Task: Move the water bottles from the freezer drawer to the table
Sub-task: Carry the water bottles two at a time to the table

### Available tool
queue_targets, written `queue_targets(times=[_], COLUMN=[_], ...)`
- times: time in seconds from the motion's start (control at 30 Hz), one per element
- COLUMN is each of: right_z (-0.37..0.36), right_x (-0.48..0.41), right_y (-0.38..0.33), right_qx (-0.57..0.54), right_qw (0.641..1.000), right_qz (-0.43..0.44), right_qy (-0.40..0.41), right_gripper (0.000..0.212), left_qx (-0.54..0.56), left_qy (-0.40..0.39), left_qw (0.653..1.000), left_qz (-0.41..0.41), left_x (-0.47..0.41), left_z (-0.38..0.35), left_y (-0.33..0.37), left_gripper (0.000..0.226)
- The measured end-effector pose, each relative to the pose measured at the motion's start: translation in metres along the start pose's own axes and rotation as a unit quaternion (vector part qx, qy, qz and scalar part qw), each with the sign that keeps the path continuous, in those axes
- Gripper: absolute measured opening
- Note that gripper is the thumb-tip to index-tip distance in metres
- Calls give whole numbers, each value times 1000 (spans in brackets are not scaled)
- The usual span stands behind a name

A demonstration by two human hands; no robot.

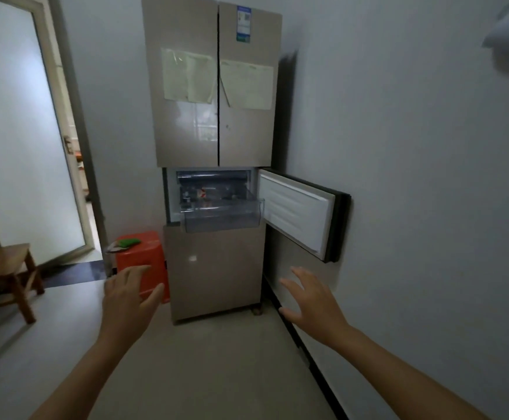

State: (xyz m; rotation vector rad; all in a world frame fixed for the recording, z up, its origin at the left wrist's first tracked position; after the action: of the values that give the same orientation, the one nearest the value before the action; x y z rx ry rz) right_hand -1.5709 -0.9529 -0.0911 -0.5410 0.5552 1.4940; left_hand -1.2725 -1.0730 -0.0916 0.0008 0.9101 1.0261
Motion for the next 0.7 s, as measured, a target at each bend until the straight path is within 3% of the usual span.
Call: queue_targets(times=[0.1, 0.33, 0.53, 0.7], right_z=[-27, -90, -167, -225], right_x=[-48, -128, -146, -194], right_y=[16, 70, 105, 139], right_qx=[9, 5, -5, -8], right_qw=[1000, 999, 993, 990], right_qz=[12, -25, -33, -31], right_qy=[-21, -37, -114, -138], right_gripper=[80, 59, 79, 70], left_qx=[9, 44, 22, 2], left_qy=[18, 14, -33, -55], left_qw=[1000, 998, 997, 997], left_qz=[18, 34, 59, 50], left_x=[-39, -114, -136, -180], left_z=[-26, -96, -161, -219], left_y=[-16, -32, -51, -55], left_gripper=[34, 36, 37, 35])
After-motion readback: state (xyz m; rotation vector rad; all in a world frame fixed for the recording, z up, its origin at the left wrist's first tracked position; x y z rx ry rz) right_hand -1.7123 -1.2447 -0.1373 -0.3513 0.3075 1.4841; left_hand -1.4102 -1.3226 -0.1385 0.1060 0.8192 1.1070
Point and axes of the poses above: each hand's wrist, its own x-axis away from the middle knuckle, its own z-axis out of the back of the hand, y = z × x, the point moved 9 cm from there along -x, towards the middle knuckle, and after that the axes turned 9 degrees about -z, right-handed, at the moved point
